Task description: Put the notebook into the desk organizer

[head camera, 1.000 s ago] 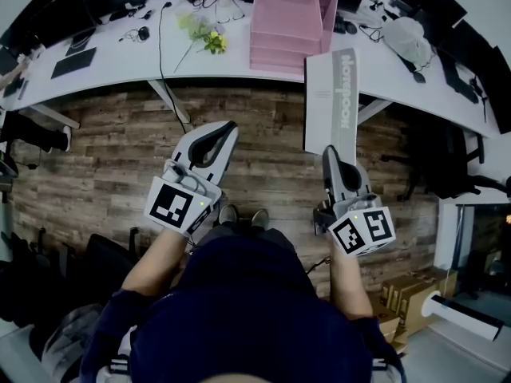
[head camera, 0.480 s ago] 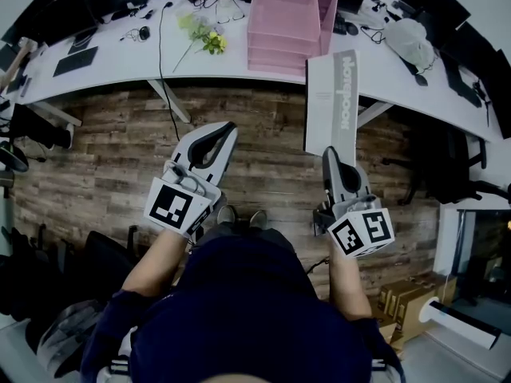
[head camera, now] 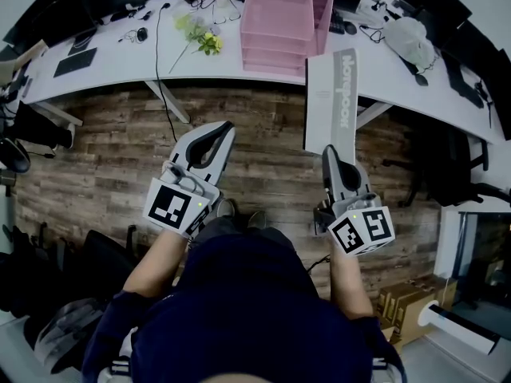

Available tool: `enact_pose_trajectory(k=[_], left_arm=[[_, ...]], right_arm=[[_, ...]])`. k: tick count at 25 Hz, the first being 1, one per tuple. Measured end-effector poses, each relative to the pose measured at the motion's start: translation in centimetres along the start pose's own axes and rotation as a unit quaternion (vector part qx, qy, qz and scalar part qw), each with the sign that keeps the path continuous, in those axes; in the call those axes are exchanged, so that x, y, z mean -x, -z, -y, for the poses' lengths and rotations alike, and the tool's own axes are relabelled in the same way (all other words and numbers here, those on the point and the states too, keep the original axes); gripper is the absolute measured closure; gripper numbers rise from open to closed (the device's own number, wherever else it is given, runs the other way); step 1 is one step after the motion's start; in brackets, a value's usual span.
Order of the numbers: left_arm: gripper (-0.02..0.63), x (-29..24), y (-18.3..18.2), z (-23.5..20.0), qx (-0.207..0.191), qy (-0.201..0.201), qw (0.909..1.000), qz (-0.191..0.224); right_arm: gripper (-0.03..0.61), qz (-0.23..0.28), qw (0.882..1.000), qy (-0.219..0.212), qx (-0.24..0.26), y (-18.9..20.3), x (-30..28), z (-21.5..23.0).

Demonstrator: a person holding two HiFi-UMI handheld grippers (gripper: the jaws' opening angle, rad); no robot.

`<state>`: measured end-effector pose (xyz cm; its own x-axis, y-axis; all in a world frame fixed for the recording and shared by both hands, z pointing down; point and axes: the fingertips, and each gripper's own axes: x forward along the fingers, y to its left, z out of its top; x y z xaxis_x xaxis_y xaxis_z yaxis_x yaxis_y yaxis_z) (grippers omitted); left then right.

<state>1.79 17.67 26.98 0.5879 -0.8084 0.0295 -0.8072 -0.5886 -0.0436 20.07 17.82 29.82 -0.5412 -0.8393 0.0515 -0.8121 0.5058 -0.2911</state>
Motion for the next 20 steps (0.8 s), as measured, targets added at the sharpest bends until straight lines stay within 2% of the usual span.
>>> enact_pose_trajectory(k=[14,20], left_arm=[[0.58,-2.8,0.7,-2.3,0.006,-0.007,0.9999,0.006],[0.58,-5.4,1.7,-4.8,0.013,-0.006,0.9999,0.003]], right_arm=[[0.569,-0.001,1.0,-0.005,0.012,-0.5,-2.8,1.9],[0.569,-0.01,1.0,-0.002,0.013,-0.3,-6.1,3.4]])
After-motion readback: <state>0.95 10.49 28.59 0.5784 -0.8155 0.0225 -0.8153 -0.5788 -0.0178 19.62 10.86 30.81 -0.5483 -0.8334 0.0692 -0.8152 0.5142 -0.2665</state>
